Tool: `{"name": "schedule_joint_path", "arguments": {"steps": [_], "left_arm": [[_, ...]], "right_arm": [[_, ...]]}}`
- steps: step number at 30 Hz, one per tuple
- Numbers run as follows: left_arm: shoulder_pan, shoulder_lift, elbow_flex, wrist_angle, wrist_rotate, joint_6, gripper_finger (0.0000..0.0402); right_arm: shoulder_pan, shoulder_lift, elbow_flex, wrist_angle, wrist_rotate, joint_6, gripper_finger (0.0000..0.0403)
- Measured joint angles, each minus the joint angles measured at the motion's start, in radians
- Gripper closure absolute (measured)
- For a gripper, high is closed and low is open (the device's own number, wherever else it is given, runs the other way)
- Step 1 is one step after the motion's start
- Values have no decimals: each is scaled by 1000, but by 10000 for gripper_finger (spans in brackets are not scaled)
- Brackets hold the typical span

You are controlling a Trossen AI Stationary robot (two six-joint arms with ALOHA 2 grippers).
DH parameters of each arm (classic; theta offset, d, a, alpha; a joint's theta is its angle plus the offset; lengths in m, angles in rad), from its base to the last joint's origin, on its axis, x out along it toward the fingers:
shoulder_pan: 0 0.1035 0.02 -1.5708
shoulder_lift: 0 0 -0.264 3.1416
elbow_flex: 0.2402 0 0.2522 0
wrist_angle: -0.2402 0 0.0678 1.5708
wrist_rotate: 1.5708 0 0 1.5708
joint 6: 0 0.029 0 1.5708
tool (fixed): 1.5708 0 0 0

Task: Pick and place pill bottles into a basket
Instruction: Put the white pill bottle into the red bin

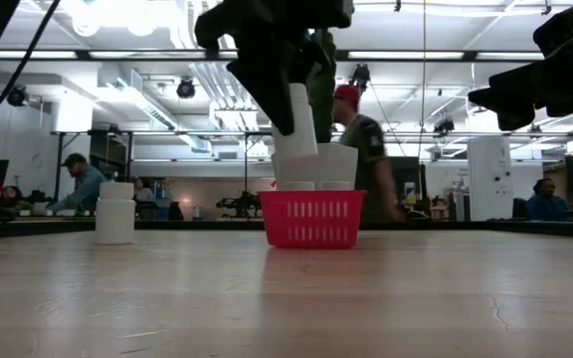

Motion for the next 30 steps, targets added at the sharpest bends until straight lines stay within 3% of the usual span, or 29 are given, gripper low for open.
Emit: {"name": "schedule_joint_path", "arguments": {"steps": [12, 19, 25, 30], "left_arm": [[44, 18, 29, 16, -41, 37, 243], [31, 116, 150, 24, -47, 66, 243], [23, 212, 304, -71, -83, 77, 243], [31, 229, 329, -86, -85, 77, 243]], "right_arm": [[0, 0, 0, 0, 2, 0, 202], [0, 0, 0, 0, 2, -8, 202], [0, 0, 0, 0, 2, -11, 202], [0, 0, 0, 0, 2, -12, 202]]}}
